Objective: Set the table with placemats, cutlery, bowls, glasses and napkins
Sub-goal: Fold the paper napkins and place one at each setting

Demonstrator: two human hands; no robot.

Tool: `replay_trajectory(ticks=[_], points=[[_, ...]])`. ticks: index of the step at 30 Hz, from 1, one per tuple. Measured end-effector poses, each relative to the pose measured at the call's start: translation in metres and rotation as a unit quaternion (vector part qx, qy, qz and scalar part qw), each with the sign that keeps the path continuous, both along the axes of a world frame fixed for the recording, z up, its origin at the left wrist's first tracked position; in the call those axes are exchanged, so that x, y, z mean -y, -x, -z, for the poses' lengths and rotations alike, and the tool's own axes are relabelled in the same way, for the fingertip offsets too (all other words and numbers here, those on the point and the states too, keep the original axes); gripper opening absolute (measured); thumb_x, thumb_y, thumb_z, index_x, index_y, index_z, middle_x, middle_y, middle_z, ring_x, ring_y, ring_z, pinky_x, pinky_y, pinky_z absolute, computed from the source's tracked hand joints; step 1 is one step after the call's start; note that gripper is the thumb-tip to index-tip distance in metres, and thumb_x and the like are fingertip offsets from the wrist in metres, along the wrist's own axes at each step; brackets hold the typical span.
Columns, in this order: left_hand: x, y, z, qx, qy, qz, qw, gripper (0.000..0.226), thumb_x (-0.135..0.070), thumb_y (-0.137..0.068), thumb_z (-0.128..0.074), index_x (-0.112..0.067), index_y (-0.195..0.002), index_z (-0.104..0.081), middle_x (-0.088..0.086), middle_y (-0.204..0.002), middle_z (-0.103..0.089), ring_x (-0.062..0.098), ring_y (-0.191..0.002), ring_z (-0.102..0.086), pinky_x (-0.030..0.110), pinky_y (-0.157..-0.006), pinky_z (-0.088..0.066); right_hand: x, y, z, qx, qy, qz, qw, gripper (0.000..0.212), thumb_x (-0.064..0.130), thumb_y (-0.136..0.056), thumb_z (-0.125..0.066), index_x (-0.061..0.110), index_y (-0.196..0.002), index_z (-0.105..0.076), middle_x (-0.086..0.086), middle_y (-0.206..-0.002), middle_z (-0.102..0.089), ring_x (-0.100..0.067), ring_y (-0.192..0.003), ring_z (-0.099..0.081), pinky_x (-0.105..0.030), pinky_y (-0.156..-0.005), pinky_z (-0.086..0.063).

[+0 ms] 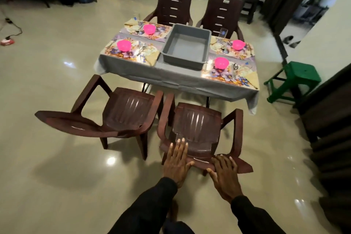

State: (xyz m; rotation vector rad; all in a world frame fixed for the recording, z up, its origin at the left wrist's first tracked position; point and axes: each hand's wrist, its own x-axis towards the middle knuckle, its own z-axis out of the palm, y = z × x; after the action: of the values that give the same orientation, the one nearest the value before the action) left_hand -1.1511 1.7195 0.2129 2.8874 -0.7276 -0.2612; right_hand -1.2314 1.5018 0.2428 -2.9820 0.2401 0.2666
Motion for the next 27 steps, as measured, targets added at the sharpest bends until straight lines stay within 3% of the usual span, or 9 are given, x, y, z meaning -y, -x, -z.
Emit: replay_trajectory(ticks=[10,15,20,27], points=[[0.012,0.001,-0.001,-0.008,0.025,0.012,1.0,0.078,-0.06,-0.106,-0.019,-0.005,-0.161,-0.024,0.017,-0.171,-0.012,0.031,-0.158,-0.014,0.051,-0.123,-0.015,0.012,0.003,0.007,0.02,-0.004,0.004,1.0,0.059,0.06,-0.105,-0.022,0.023,-0.133,-0.058,0.003,-0.138,-0.057,-0.018,-0.138,-0.045,-0.043,-0.122,-0.018],[-0.009,-0.003,-0.008,0.01,0.044,0.054,0.998,0.08,-0.063,-0.107,-0.018,-0.007,-0.163,-0.016,0.013,-0.172,-0.005,0.027,-0.159,-0.007,0.049,-0.123,-0.014,-0.006,-0.003,0.011,0.059,-0.017,0.017,0.998,0.066,0.058,-0.105,-0.019,0.016,-0.142,-0.053,-0.004,-0.147,-0.053,-0.023,-0.142,-0.042,-0.053,-0.123,-0.018],[-0.097,-0.024,-0.028,0.042,0.056,0.025,0.997,0.073,-0.056,-0.109,-0.02,-0.008,-0.164,-0.008,0.012,-0.173,0.002,0.027,-0.16,0.0,0.053,-0.127,-0.016,-0.097,-0.048,-0.006,0.115,-0.062,-0.071,0.989,0.058,0.049,-0.106,-0.03,0.013,-0.149,-0.044,-0.007,-0.156,-0.043,-0.023,-0.149,-0.033,-0.056,-0.124,-0.012],[-0.273,-0.09,-0.052,0.107,0.066,-0.096,0.987,0.067,-0.042,-0.109,-0.034,-0.003,-0.161,-0.022,0.012,-0.172,-0.013,0.029,-0.159,-0.011,0.054,-0.126,-0.02,-0.26,-0.118,-0.027,0.124,-0.087,-0.157,0.976,0.06,0.046,-0.106,-0.03,0.01,-0.154,-0.036,-0.013,-0.163,-0.029,-0.029,-0.154,-0.018,-0.055,-0.124,-0.011]])
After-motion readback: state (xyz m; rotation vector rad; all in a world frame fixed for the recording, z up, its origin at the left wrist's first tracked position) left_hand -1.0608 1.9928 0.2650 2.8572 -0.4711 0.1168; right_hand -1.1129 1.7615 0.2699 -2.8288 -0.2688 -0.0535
